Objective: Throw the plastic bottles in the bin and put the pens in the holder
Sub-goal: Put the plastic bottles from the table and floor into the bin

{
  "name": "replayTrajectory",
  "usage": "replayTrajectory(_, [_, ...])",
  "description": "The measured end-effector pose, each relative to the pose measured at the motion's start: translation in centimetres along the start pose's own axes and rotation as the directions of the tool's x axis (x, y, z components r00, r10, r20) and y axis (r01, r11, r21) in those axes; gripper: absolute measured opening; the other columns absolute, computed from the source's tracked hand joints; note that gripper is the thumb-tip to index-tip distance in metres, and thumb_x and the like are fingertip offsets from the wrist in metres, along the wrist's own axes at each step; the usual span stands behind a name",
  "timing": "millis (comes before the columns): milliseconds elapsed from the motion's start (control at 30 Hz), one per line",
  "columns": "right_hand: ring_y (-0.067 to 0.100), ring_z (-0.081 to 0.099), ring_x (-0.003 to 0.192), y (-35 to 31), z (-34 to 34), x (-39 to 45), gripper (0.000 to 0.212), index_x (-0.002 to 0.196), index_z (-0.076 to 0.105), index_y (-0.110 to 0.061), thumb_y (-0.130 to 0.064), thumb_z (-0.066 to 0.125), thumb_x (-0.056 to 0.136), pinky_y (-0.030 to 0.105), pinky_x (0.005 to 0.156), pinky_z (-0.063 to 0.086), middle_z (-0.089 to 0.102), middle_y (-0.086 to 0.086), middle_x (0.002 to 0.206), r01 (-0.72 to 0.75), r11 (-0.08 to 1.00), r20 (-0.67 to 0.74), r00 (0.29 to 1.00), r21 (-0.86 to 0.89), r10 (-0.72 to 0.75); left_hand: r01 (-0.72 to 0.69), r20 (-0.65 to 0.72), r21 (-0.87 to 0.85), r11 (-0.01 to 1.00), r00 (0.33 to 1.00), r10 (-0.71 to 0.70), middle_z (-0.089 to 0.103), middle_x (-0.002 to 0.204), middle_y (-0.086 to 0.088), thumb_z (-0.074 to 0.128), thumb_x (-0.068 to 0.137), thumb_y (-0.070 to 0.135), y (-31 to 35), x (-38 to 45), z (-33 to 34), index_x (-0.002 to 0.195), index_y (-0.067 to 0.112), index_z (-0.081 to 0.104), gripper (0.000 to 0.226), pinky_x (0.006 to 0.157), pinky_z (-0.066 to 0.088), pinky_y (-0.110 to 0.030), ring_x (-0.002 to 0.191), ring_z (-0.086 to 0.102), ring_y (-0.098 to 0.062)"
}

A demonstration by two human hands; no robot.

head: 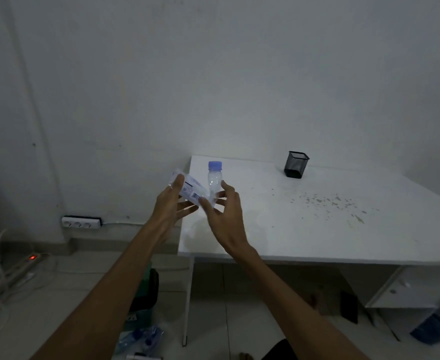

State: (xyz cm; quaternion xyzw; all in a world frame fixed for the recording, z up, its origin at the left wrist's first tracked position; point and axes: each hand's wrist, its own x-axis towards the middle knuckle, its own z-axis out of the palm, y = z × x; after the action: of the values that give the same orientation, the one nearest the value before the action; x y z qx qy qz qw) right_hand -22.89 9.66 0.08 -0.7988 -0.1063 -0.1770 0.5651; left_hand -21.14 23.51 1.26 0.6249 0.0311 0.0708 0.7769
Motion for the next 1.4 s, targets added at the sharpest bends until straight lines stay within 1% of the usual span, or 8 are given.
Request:
replayTrajectory(233, [0.016,0.057,0.109,-1.9,6.5,-2.7,0.061,0.143,0.039,-0.016,-0.035,0.064,0.091,0.027,0.094,0.053,0.048,0.009,0.129,0.167,0.982,0.119,0.980,-0.083,-0.157,0.006,-0.183,-0.001,1.000,0.983,-0.006,0.064,0.120,-0.014,0.052,0.093,0.049,-0.2,-1.8,-6.2,0.132,0.008,0.054,0.057,0.073,0.061,-0.031,0.096,0.068,-0.028])
replayTrajectory(367, [0.019,0.056,0.108,-2.1,11.9,-4.5,0.056,0.140,0.042,-0.016,-0.028,0.065,0.091,0.028,0.094,0.052,0.049,0.009,0.125,0.265,0.957,0.189,0.952,-0.120,-0.240,-0.010,-0.352,0.049,0.999,0.935,0.027,0.069,0.108,-0.010,0.088,0.055,0.052,-1.2,-2.8,-10.7,0.123,0.008,0.055,0.088,0.064,0.062,-0.032,0.086,0.072,-0.021])
replayTrajectory(500, [0.017,0.054,0.105,-0.5,18.8,-7.3,0.059,0.141,0.040,-0.017,-0.025,0.067,0.089,0.020,0.087,0.045,0.050,0.009,0.122,0.233,0.964,0.285,0.939,-0.126,-0.190,0.083,-0.513,0.043,0.996,0.857,-0.049,0.071,0.105,-0.005,0.091,0.031,0.063,-5.1,-2.5,-18.1,0.120,0.015,0.058,0.106,0.070,0.062,-0.043,0.086,0.073,-0.021])
replayTrajectory(667, [0.018,0.054,0.110,3.8,23.5,-9.3,0.065,0.142,0.041,-0.017,-0.019,0.072,0.084,0.036,0.093,0.051,0.051,0.009,0.124,0.184,0.978,0.459,0.880,-0.097,-0.121,0.170,-0.605,0.058,0.984,0.790,-0.101,0.070,0.101,-0.005,0.085,0.042,0.053,-9.2,-3.8,-22.4,0.117,0.012,0.058,0.090,0.072,0.062,-0.041,0.085,0.071,-0.019])
replayTrajectory(900, [0.020,0.053,0.116,15.1,28.5,-9.4,0.068,0.141,0.045,-0.019,-0.014,0.075,0.080,0.040,0.099,0.049,0.051,0.011,0.129,0.053,0.987,0.703,0.708,-0.150,0.068,0.372,-0.657,-0.022,0.928,0.695,-0.294,0.069,0.108,-0.008,0.084,0.042,0.054,-22.4,-1.4,-28.7,0.119,0.010,0.059,0.092,0.076,0.061,-0.044,0.090,0.070,-0.022])
replayTrajectory(1133, [0.025,0.050,0.123,27.6,30.7,-6.6,0.047,0.131,0.052,-0.014,-0.008,0.066,0.086,0.041,0.106,0.044,0.048,0.012,0.131,-0.075,0.945,0.618,0.740,-0.320,0.268,0.478,-0.617,-0.064,0.876,0.671,-0.411,0.067,0.115,-0.005,0.082,0.043,0.054,-33.3,3.0,-28.9,0.126,0.010,0.053,0.098,0.084,0.059,-0.040,0.096,0.067,-0.021])
replayTrajectory(1267, [0.024,0.045,0.125,32.5,30.8,-5.7,0.054,0.139,0.043,-0.017,-0.011,0.064,0.089,0.041,0.111,0.039,0.044,0.011,0.132,-0.213,0.895,0.501,0.766,-0.392,0.402,0.529,-0.644,-0.071,0.845,0.623,-0.444,0.051,0.113,-0.002,0.083,0.069,0.035,-37.2,5.2,-27.9,0.128,0.001,0.038,0.082,0.081,0.045,-0.024,0.097,0.053,-0.017])
replayTrajectory(1400, [0.024,0.041,0.131,34.8,31.2,-5.1,0.063,0.145,0.034,-0.016,-0.013,0.064,0.090,0.036,0.112,0.036,0.041,0.013,0.141,-0.339,0.849,0.454,0.731,-0.406,0.509,0.591,-0.629,-0.069,0.804,0.600,-0.495,0.058,0.117,-0.010,0.080,0.073,0.036,-39.7,6.9,-27.3,0.130,0.001,0.045,0.076,0.077,0.046,-0.027,0.093,0.054,-0.022])
